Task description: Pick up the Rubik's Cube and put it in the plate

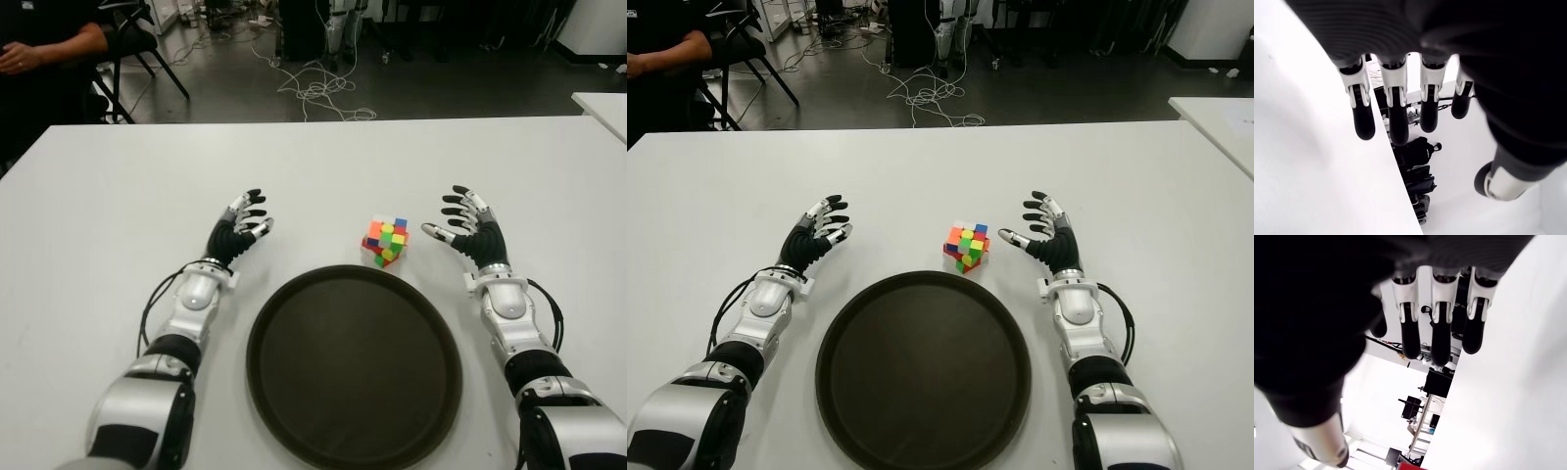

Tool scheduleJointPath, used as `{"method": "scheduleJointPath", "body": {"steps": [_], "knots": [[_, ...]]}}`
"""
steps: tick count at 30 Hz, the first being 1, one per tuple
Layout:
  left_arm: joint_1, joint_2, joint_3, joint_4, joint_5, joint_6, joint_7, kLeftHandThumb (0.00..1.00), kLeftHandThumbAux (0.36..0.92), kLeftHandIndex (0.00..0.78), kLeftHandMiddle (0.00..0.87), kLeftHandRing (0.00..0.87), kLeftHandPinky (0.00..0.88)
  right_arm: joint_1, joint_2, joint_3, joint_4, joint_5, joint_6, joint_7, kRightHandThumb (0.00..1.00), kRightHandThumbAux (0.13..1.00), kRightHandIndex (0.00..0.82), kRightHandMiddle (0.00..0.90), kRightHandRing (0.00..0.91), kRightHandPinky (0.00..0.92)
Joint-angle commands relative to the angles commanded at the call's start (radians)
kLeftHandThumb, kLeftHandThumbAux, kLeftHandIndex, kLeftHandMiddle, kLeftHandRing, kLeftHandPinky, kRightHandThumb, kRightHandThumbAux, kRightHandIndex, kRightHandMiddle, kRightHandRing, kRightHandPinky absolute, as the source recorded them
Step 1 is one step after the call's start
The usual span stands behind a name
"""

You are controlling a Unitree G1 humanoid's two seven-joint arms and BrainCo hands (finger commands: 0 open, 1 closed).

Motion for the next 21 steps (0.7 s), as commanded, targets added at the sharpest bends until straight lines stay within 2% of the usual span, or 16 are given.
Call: {"method": "scheduleJointPath", "body": {"steps": [10, 21], "knots": [[-0.003, -0.005, 0.012, -0.002, -0.016, 0.001, -0.027, 0.118, 0.681, 0.139, 0.182, 0.207, 0.249, -0.003, 0.003, -0.003, 0.006, 0.004, -0.005, -0.005, 0.091, 0.769, 0.178, 0.263, 0.272, 0.301], [-0.004, -0.008, 0.016, -0.003, -0.024, -0.001, -0.043, 0.125, 0.689, 0.149, 0.192, 0.208, 0.237, -0.007, 0.004, -0.007, 0.018, 0.01, -0.013, 0.001, 0.102, 0.777, 0.181, 0.263, 0.272, 0.3]]}}
